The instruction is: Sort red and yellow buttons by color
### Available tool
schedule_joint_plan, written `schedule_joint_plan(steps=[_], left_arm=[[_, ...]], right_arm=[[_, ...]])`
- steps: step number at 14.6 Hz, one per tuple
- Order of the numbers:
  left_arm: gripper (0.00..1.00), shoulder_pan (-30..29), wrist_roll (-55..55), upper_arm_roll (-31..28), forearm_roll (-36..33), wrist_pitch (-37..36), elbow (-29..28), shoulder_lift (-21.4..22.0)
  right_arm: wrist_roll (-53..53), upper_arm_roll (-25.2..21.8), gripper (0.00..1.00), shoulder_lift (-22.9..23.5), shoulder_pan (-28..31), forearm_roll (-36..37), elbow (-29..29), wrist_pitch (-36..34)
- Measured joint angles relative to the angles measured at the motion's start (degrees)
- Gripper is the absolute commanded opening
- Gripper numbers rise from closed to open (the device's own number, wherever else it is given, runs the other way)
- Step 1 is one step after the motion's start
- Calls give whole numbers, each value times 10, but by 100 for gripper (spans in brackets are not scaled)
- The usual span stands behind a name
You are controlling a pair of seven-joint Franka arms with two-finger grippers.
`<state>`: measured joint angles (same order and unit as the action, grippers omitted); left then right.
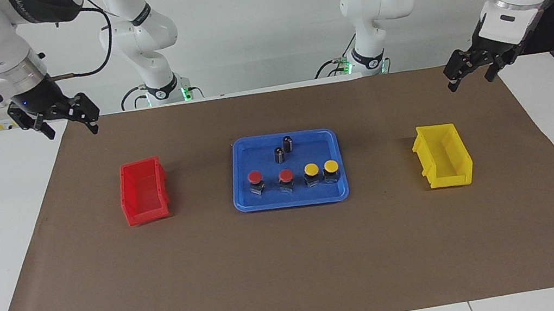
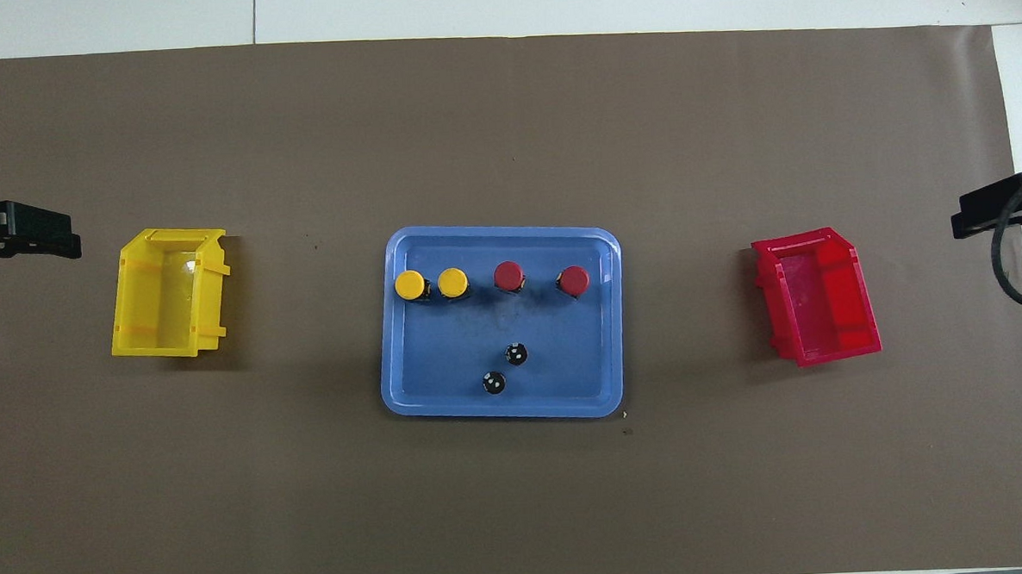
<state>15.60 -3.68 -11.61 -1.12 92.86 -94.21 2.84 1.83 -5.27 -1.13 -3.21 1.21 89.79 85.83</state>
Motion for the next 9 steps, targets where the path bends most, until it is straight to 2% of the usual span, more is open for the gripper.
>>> schedule_joint_plan(steps=[4,7,9], left_arm=[[100,-30,25,-2,9,2,0,0],[100,-36,25,-1,10,8,0,0],[100,-69,26,22,10,14,0,-1]], right_arm=[[-32,2,100,26,-65,-13,-36,-3],[-112,3,100,88,-137,-19,-90,-1],[-180,3,100,129,-188,-23,-107,26]])
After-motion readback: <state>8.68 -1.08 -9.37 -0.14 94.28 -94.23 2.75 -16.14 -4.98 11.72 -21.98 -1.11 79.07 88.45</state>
